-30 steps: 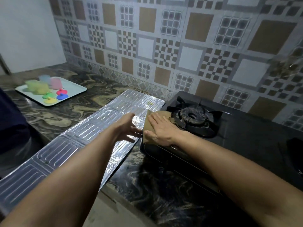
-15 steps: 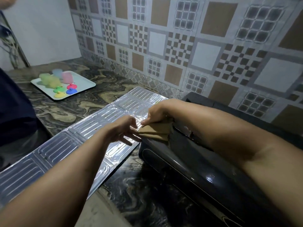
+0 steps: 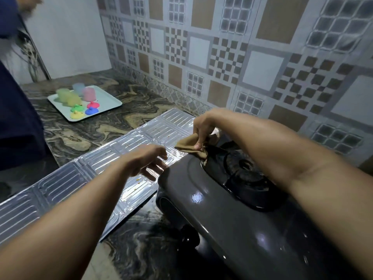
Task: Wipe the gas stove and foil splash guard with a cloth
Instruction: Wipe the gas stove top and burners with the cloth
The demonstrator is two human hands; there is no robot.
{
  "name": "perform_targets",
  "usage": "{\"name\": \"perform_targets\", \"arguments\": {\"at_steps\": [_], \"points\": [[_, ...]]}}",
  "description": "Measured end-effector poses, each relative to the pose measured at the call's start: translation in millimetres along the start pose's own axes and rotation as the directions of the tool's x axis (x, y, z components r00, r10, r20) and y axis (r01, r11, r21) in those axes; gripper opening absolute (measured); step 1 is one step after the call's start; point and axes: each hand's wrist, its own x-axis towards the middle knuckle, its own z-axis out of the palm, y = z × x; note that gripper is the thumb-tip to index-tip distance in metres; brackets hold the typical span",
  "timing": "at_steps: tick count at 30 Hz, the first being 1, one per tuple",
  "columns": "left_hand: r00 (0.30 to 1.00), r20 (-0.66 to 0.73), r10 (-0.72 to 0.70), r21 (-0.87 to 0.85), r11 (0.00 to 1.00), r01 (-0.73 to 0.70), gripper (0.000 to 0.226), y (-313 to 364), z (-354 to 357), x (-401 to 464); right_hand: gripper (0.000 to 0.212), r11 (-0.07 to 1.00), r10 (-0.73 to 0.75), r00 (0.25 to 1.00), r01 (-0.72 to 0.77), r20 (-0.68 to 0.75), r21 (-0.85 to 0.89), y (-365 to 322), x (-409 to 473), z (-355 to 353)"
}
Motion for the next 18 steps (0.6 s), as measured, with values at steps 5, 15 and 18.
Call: {"name": "perform_targets", "arguments": {"at_steps": [5,15,18], "points": [[0.998,-0.039,0.047,0.094,0.995,-0.044,0.031,16,24,14,0.042,0.997,0.065,0.995,-0.068,-0.072,-0.044,42,3,-6],[0.934,-0.224,0.278,0.388,0.904,-0.176,0.052,53,68,47,0.036,0.996,0.086,0.983,-0.078,-0.165,0.054,88,11,0],[0.895,-0.264,0.360,0.533,0.828,-0.176,0.053,63,79,57,0.041,0.983,0.165,0.965,-0.143,-0.203,0.118,108,11,1]]}}
